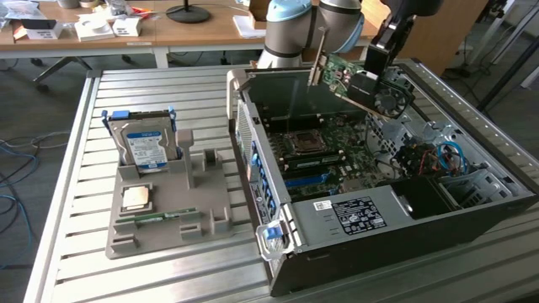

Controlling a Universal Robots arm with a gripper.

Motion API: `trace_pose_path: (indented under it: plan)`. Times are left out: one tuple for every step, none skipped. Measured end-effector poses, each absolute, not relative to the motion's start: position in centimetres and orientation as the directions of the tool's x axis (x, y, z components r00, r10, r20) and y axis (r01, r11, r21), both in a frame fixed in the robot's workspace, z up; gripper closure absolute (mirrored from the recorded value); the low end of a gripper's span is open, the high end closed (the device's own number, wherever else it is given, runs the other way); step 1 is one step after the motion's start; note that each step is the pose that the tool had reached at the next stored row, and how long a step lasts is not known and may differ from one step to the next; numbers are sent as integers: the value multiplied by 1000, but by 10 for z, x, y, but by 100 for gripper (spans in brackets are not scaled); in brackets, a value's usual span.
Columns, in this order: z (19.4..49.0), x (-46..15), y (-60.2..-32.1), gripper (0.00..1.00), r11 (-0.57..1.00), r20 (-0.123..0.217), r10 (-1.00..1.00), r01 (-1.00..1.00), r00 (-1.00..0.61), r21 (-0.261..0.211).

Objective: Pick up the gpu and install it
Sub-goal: 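Insert the gpu into the slot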

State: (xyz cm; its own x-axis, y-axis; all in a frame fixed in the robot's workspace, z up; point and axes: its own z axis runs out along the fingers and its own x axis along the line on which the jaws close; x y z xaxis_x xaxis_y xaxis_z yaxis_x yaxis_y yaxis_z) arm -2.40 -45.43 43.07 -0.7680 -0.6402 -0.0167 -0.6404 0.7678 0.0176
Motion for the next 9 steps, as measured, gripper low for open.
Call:
trace_pose_path:
  plan:
    - [431,-24,-454,74,757,-17,-653,-654,-757,17]
    - [431,-24,-454,74,744,-16,-668,-668,-744,17]
    - [431,-24,-454,74,732,-16,-681,-681,-733,17]
    - [431,-24,-454,74,721,-16,-693,-693,-721,17]
    - [431,-24,-454,74,708,-16,-706,-706,-708,17]
    - [431,-24,-454,74,696,-16,-718,-718,-696,17]
    - [431,-24,-454,74,683,-16,-730,-730,-684,17]
    - [431,-24,-454,74,669,-16,-743,-743,-670,17]
    - [431,-24,-454,74,656,-16,-754,-754,-656,17]
